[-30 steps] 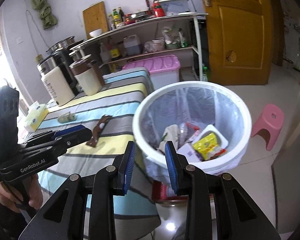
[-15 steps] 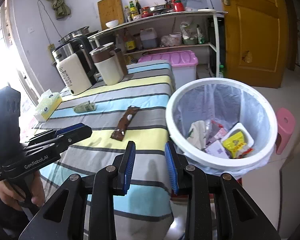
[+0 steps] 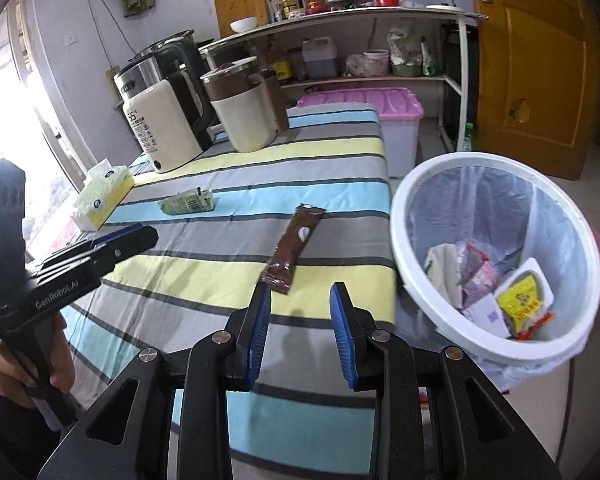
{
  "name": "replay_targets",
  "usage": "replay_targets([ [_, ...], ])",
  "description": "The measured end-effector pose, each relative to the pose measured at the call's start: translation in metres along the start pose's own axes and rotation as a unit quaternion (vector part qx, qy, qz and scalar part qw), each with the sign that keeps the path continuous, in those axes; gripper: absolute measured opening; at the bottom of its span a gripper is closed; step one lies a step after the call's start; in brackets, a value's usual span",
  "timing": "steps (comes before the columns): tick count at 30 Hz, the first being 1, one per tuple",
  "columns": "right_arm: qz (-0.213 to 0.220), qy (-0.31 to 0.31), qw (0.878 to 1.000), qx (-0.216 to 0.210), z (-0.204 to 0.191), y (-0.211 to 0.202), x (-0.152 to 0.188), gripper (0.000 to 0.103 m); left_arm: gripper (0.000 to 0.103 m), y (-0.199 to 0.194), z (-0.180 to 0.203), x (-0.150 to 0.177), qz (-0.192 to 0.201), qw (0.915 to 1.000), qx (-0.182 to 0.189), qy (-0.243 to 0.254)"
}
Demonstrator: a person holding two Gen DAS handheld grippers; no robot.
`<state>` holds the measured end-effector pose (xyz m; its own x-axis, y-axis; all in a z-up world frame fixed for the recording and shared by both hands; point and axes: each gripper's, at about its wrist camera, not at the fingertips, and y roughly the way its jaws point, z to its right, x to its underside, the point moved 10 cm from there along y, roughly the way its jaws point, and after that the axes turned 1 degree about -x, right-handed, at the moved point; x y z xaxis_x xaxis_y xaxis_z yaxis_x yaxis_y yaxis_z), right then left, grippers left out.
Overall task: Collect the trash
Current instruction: 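Move both grippers back to the table toward the remaining brown bar and green wrapper, then grasp the brown chocolate bar with the right gripper while the left grasps the green-and-white wrapper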
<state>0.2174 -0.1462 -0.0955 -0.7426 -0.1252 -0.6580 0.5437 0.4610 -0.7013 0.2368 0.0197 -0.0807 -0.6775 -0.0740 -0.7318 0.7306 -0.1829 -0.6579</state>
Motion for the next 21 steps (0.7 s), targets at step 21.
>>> replay_targets([
  [21,-0.031,-0.010,0.999,0.022,-0.009,0.063,-0.018,0.037,0.046,0.059,-0.043,-0.047,-0.017,0.9962,-0.006,0.085],
])
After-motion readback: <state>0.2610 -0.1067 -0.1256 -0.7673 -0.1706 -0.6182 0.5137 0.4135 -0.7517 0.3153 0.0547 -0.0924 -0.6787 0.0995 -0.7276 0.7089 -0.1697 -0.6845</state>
